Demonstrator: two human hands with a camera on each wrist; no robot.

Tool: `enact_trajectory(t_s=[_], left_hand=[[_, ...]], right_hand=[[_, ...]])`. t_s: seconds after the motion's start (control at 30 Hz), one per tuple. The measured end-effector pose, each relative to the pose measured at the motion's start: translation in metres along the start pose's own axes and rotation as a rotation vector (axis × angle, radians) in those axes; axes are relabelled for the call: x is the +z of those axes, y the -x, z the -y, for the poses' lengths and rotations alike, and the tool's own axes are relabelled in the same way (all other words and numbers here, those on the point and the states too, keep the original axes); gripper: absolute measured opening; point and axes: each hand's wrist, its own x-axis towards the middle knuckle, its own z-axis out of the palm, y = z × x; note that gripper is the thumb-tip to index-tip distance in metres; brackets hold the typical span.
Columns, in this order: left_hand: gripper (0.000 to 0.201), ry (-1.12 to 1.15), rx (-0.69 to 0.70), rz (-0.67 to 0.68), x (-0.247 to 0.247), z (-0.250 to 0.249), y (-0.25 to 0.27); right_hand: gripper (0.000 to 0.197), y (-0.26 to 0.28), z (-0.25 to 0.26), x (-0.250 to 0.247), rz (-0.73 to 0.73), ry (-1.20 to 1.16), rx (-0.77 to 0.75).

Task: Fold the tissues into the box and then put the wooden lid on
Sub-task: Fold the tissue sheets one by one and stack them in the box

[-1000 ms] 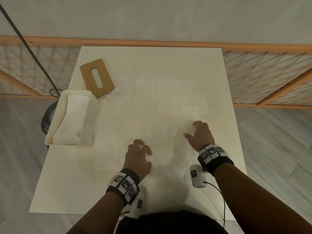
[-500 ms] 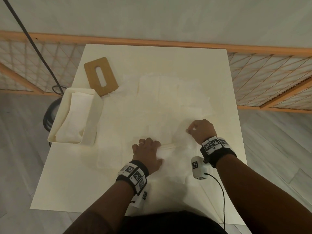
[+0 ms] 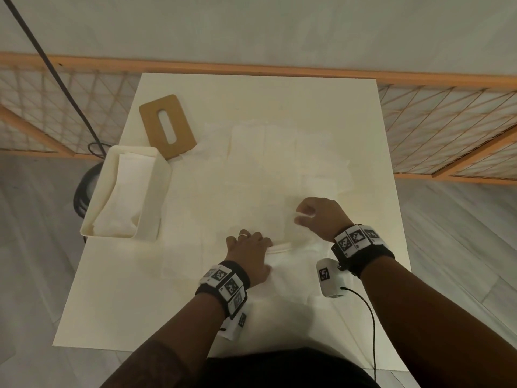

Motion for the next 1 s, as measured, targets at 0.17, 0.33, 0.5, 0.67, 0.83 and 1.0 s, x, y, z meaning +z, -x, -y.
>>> enact_trajectory(t_s=[0.17, 0.33, 0.5, 0.67, 0.83, 1.0], left_hand=[[0.040, 0.099, 0.012, 0.031, -0.001, -0.001, 0.001], [0.042, 0.104, 0.037, 0.113, -0.003, 0.003, 0.000], [0.056, 0.136, -0.003, 0.025, -0.009, 0.007, 0.003], [0.111, 1.028, -0.101, -0.090, -0.042, 0.005, 0.006], [0.071, 1.985, -0.183, 0.127, -0.083, -0.010, 0.020], [0.039, 1.787, 0.041, -0.183, -0.084, 0.006, 0.020]], right_hand=[[0.010, 0.006, 0.010, -0.020, -0.040, -0.134, -0.001], [0.023, 0.002, 0.015, -0.037, 0.003, -0.113, -0.001], [0.012, 0.010, 0.028, -0.059, -0.246, -0.613, 0.054], [0.016, 0.030, 0.043, -0.067, -0.098, -1.390, 0.053], [0.023, 0.049, 0.045, -0.062, 0.056, -1.557, -0.017], [0.044, 0.060, 0.032, -0.056, 0.142, -1.424, -0.053]])
